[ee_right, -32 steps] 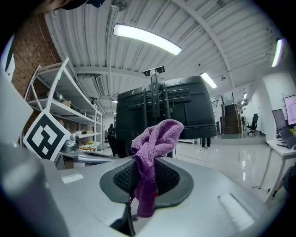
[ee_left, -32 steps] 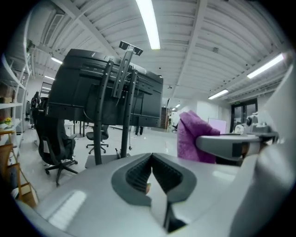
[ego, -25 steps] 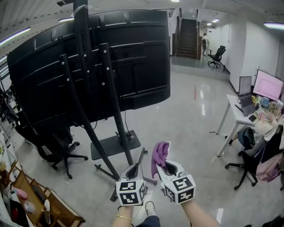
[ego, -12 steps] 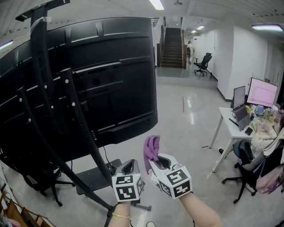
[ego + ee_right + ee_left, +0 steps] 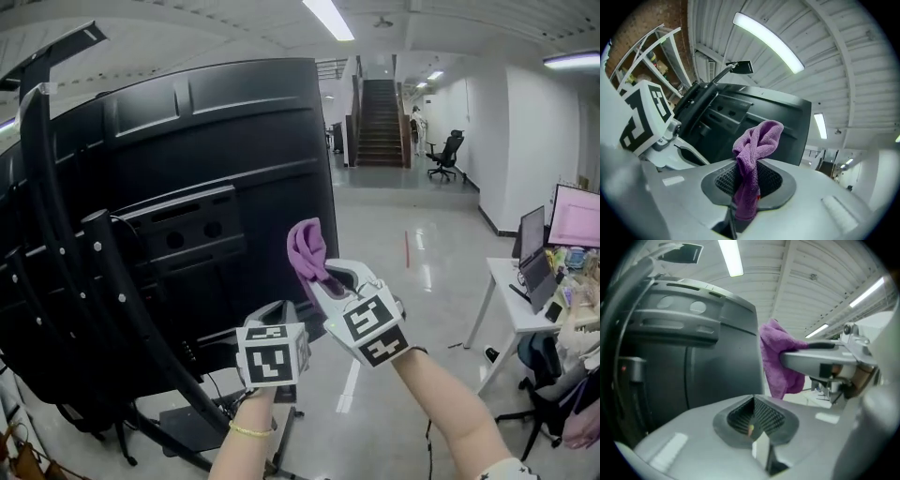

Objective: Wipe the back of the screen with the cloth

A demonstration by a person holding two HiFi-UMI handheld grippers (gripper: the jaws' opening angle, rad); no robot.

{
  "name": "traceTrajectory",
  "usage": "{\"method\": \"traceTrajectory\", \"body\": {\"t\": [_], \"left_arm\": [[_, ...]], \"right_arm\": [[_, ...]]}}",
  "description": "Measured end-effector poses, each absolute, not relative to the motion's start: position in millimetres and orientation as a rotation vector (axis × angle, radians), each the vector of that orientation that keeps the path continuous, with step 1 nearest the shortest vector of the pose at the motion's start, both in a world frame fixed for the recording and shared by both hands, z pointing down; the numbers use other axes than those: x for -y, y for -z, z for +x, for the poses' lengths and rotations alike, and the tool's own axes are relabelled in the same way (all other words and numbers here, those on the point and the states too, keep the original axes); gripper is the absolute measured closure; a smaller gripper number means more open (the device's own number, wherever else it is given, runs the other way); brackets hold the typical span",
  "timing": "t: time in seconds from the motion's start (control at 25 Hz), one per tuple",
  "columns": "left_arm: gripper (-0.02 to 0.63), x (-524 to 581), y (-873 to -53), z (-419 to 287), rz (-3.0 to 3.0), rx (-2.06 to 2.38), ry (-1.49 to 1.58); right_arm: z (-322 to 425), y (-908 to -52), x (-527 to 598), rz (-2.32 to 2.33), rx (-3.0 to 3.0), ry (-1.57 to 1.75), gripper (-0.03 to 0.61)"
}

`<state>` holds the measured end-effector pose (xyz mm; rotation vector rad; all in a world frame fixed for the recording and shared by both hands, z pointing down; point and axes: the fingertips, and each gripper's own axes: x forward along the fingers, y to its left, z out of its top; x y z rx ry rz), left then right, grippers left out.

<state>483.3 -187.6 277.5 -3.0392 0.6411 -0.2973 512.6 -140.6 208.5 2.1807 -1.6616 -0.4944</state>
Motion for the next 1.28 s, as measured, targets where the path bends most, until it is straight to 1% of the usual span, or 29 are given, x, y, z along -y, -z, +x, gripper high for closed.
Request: {"method": "traceTrajectory", "body": {"t": [0.16,0.32,0.52,0.68,0.8,0.88,1.04,1.28], "left_arm": [[0.606,210.3,-185.5,538.4,-2.995,-0.684,0.133],[0.606,229.1,-134.5,578.2,-3.065,-0.718,0.138],[0.606,250.8,-76.0,592.5,-2.982,-0.837,0.050],[0.606,261.9,-67.0,588.3,-2.954,-0.883,0.023],[0.606,263.3,-71.9,580.4,-2.944,-0.887,0.021],[0.606,259.6,-79.3,575.1,-2.946,-0.875,0.016],[0.606,247.0,-107.2,571.7,-2.971,-0.807,-0.012],[0.606,228.1,-198.5,565.2,-2.954,-0.746,0.095]], "right_arm": [[568.2,-110.8,168.3,2.151,1.533,0.715,0.511],[606.2,-24.7,190.6,2.134,1.407,0.884,0.511],[622.9,67.3,207.5,2.101,1.261,1.080,0.509],[630.9,101.1,223.3,2.092,1.216,1.089,0.509],[625.3,96.6,230.4,2.056,1.247,1.077,0.511],[615.2,77.4,230.5,1.988,1.265,1.096,0.511],[606.2,12.5,231.2,1.840,1.214,1.090,0.511],[601.9,-106.9,224.0,1.767,1.250,0.975,0.511]]}}
